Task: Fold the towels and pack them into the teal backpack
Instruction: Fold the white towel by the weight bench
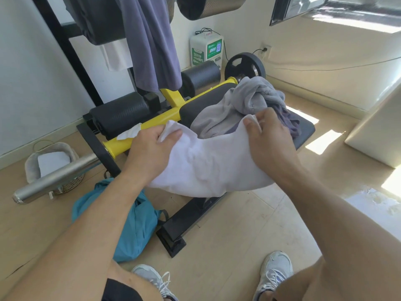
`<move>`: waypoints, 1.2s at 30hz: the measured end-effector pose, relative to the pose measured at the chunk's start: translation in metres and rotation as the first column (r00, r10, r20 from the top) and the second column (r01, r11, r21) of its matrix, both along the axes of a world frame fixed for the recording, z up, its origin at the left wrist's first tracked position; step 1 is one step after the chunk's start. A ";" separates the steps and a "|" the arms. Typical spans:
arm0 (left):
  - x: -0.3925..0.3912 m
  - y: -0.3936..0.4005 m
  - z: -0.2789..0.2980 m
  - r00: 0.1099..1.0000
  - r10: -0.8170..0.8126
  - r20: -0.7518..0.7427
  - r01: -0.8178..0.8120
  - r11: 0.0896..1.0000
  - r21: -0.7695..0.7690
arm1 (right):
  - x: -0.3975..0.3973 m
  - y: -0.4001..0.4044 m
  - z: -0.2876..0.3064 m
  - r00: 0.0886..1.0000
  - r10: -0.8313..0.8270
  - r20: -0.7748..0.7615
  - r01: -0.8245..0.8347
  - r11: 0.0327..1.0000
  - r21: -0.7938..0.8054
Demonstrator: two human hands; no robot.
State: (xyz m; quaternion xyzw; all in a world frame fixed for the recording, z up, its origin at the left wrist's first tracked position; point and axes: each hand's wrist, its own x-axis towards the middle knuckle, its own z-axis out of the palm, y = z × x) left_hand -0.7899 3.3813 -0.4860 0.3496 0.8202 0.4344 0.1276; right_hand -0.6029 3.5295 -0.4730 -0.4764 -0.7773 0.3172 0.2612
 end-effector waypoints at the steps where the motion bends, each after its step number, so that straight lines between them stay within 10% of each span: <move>1: -0.011 -0.002 -0.003 1.000 0.031 -0.002 -0.031 0.999 -0.013 | 0.002 0.004 0.003 1.000 -0.016 0.000 0.016 1.000 0.008; 9: -0.049 -0.015 -0.026 0.937 0.098 0.336 -0.058 0.990 -0.126 | 0.004 0.013 -0.001 0.999 -0.036 0.005 0.036 0.999 -0.028; 21: 0.022 -0.001 -0.004 0.982 -0.054 0.179 0.056 0.998 -0.009 | -0.024 -0.032 -0.014 0.988 0.101 -0.116 -0.113 0.988 -0.107; 36: 0.037 0.006 -0.008 0.796 -0.079 0.600 0.064 0.997 0.046 | -0.040 -0.055 -0.025 0.964 0.242 -0.112 -0.257 0.955 -0.148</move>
